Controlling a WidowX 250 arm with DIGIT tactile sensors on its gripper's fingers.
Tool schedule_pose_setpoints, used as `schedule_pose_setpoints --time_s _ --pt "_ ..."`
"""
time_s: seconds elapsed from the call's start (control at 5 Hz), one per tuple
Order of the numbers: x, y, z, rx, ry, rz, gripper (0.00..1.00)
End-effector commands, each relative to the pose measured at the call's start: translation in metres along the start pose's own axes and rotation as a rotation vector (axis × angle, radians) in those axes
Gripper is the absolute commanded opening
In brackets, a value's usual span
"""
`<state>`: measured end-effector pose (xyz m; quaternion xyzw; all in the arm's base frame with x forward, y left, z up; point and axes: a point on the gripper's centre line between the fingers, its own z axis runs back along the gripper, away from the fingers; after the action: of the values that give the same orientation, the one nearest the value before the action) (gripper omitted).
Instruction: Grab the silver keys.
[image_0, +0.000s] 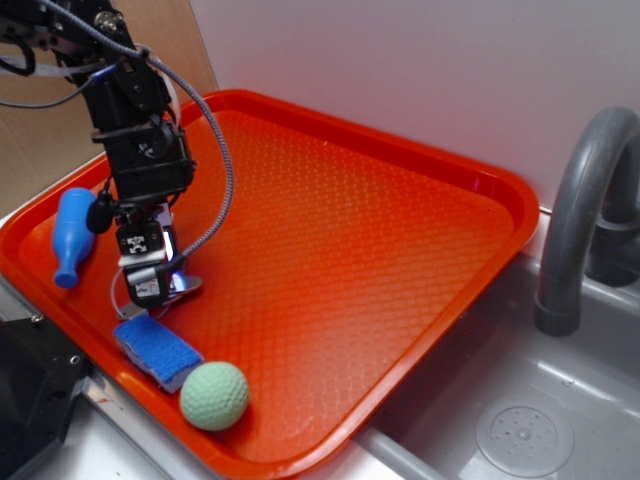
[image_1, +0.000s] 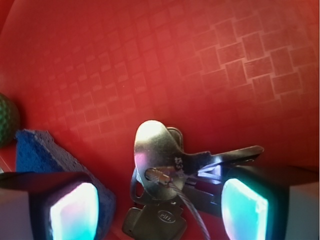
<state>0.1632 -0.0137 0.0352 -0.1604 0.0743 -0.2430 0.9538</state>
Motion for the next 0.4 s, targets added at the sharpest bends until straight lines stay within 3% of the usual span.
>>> schedule_pose_setpoints --time_s 0.0,0.2 --pt "-0.0015 -0.0112 -0.0087 0.027 0.024 -0.028 0.00" --pt "-0.0016 -0.0127 -0.0087 0.040 0.035 -0.036 0.00"
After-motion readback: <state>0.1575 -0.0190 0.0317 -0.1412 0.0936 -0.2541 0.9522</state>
